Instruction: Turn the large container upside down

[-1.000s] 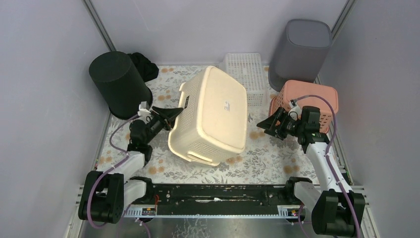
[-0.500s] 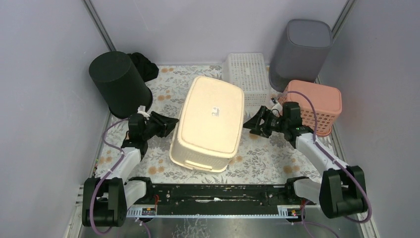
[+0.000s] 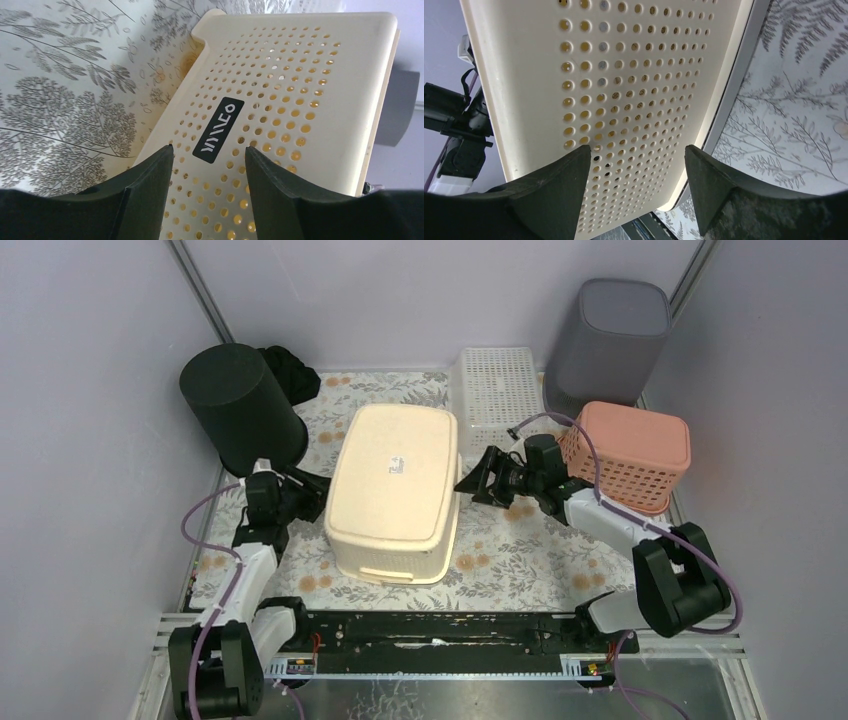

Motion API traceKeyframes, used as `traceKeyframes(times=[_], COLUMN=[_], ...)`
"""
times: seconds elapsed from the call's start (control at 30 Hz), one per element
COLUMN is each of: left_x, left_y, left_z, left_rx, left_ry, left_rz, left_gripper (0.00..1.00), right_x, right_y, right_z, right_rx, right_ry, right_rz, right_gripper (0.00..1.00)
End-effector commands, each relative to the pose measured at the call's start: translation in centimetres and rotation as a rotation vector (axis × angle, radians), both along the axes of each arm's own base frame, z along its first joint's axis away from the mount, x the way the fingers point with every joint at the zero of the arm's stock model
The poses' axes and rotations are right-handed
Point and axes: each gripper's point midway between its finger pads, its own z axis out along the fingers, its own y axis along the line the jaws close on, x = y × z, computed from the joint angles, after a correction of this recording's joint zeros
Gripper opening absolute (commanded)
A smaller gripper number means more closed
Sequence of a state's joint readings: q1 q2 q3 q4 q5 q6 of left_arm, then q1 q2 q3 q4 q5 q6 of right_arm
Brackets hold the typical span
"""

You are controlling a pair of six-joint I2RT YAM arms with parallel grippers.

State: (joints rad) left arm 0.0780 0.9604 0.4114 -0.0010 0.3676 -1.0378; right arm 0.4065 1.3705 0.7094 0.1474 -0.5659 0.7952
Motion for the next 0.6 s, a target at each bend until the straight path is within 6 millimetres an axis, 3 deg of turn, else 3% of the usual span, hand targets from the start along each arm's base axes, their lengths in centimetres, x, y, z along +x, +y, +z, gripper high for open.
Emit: traceKeyframes(times=[0.0, 0.3, 0.57], left_x=[-1.6, -1.7, 4.4], left_y=[-2.2, -1.6, -1.9], left_z=[1.6, 3.5, 3.9], left_rx=[-0.027, 0.003, -0.050], left_ry=[-0.023, -0.066, -0.112], left_rz=[-0.134, -0.120, -0.167], left_gripper=[0.63, 0.66, 0.65], right_x=[1.0, 0.9, 5.5], right_y=[4.4, 9.9, 12.5], right_z=[2.2, 0.9, 0.7], right_rx=[0.045, 0.025, -0.039], right_ry=[-0.080, -0.063, -0.078], right_rz=[0.061, 0.125, 0.108], right_gripper=[0.77, 0.76, 0.77])
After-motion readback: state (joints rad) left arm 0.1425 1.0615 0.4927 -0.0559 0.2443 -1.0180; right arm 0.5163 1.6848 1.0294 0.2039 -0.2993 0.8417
